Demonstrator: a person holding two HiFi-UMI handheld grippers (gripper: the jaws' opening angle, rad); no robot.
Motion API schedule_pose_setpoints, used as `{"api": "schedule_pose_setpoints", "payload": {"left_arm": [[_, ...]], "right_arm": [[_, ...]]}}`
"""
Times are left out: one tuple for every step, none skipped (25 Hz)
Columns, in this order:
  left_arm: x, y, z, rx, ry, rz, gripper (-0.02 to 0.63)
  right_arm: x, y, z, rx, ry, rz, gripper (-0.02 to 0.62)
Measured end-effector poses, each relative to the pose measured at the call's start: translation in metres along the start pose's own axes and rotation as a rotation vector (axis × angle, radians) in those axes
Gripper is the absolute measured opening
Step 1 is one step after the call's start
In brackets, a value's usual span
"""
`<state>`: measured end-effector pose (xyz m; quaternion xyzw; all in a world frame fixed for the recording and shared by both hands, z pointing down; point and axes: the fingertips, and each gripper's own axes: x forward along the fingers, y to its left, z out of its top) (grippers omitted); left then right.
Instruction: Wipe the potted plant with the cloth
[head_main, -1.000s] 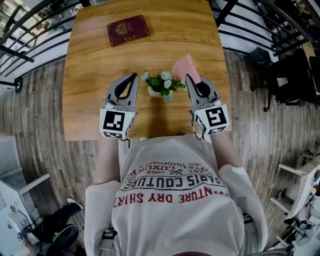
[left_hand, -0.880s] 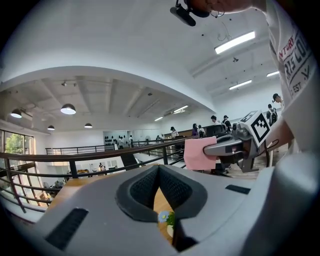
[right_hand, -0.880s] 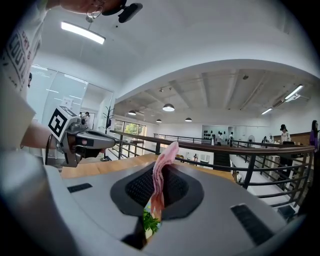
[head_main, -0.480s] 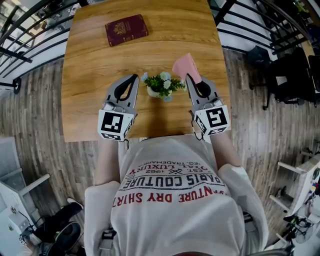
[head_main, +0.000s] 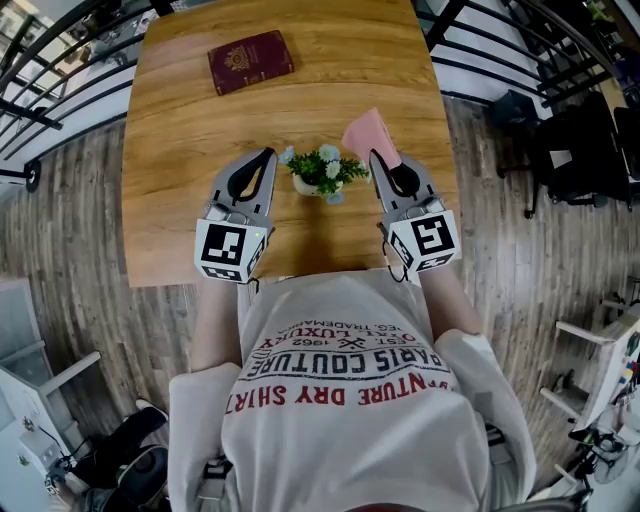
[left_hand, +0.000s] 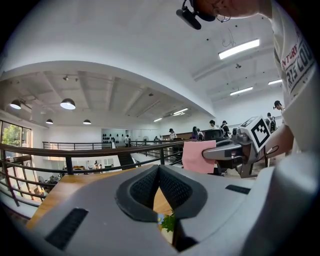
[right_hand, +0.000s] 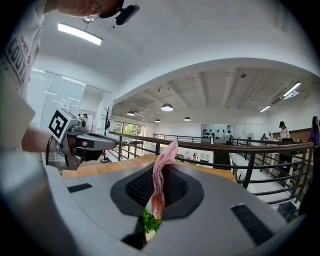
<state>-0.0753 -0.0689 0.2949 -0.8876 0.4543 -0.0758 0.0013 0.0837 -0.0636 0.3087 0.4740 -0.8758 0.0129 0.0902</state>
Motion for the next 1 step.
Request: {"api": "schedule_pose_setpoints", "payload": {"left_arm": [[-0.0004, -0.0004, 0.0002, -0.003, -0.002, -0.001, 0.015]], "right_arm": [[-0.0004, 0.0007, -0.0005, 0.000, 0.001, 0.001, 0.035]]}}
